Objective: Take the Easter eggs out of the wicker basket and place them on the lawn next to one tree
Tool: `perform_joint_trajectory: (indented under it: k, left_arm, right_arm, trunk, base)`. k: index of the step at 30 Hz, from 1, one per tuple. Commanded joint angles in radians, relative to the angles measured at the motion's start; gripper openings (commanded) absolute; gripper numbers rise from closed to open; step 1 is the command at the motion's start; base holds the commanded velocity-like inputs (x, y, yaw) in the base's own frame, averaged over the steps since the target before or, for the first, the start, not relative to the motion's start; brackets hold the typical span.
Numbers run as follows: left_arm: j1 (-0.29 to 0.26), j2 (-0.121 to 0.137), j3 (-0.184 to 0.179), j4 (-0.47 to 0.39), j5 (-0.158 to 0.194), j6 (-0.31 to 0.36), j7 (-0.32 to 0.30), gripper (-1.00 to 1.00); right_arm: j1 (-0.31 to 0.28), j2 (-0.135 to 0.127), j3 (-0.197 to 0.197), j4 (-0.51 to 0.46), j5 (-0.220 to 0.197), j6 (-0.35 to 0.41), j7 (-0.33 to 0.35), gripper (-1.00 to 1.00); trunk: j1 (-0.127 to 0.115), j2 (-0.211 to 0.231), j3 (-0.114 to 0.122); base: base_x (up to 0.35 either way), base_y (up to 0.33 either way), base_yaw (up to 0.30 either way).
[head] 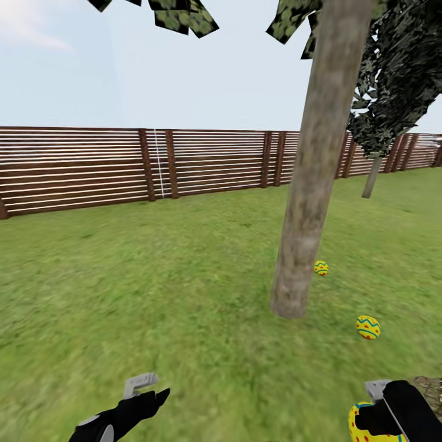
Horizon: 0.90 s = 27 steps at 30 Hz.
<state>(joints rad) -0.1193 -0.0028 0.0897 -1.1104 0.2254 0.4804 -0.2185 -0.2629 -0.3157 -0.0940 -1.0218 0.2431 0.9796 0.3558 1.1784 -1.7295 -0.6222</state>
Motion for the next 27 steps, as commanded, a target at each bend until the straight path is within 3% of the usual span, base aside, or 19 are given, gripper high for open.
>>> perform_joint_trajectory:
  k: [1, 15, 27]
  left_arm:
    - [0.000, 0.000, 0.002, 0.001, 0.008, 0.005, -0.002, 1.00]
    - [0.000, 0.001, 0.002, 0.003, 0.008, 0.004, -0.002, 1.00]
    - [0.000, 0.009, 0.015, -0.005, 0.008, 0.004, -0.002, 1.00]
  right_arm:
    - [-0.001, 0.000, -0.001, -0.001, 0.010, 0.004, 0.011, -1.00]
    - [-0.001, 0.001, 0.000, -0.001, 0.012, 0.004, 0.010, -1.00]
    - [-0.001, 0.002, 0.000, 0.000, 0.013, 0.007, 0.009, -1.00]
  trunk:
    - [0.000, -0.001, -0.001]
    - [0.000, -0.001, -0.001]
    - [0.000, -0.001, -0.001]
  base:
    - [0.000, 0.345, -0.298]
    - [0.033, 0.345, -0.282]
    - [0.105, 0.345, -0.023]
